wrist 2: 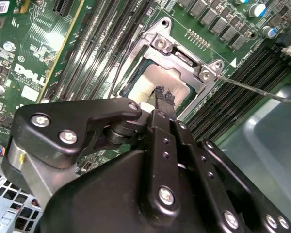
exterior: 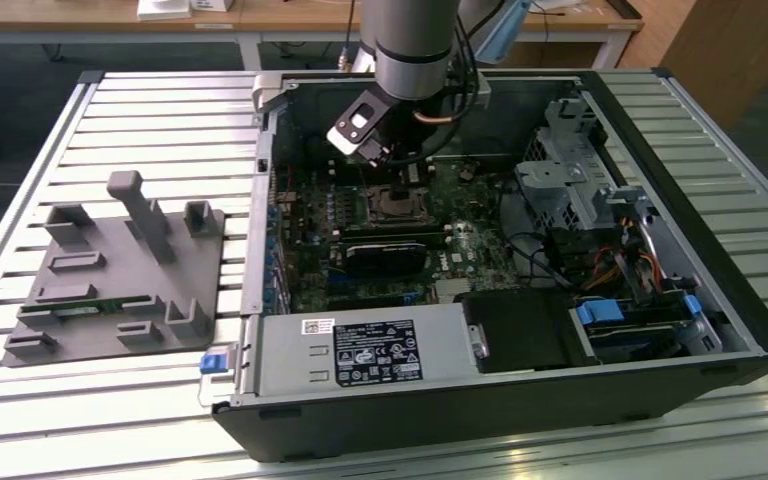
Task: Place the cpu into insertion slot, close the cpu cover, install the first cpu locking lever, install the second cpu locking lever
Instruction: 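Close the cpu cover, then install the first cpu locking lever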
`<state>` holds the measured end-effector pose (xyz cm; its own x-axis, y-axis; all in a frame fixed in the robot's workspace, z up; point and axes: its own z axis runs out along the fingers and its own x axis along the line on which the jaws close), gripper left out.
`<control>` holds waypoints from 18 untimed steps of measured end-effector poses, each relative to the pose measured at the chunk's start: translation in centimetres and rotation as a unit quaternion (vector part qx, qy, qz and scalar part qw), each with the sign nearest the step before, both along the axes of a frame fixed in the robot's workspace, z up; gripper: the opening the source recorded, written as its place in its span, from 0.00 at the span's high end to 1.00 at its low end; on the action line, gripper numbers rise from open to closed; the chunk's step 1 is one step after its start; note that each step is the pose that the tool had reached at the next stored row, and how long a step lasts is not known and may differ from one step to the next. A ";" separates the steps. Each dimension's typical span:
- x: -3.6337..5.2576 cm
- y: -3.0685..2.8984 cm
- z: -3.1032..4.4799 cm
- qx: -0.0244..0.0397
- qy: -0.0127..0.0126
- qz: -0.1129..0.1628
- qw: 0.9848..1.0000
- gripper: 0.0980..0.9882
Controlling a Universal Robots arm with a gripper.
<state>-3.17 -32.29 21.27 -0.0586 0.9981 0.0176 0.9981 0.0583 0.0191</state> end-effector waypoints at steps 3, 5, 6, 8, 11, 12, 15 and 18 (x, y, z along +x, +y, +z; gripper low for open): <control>-0.28 0.00 -0.01 0.000 0.000 0.000 1.000 0.99; -0.50 0.00 -0.01 0.000 0.000 0.000 1.000 0.99; -0.57 0.00 -0.01 0.000 0.000 0.000 1.000 0.99; -0.68 0.00 -0.01 0.000 0.000 0.000 1.000 0.99; -0.81 0.00 -0.02 0.000 0.000 0.000 1.000 0.99; -0.82 0.00 -0.02 0.000 0.000 0.000 1.000 0.99; -0.83 0.00 -0.02 0.000 0.000 0.000 1.000 0.99; -0.84 0.00 0.14 0.000 0.000 0.000 1.000 0.99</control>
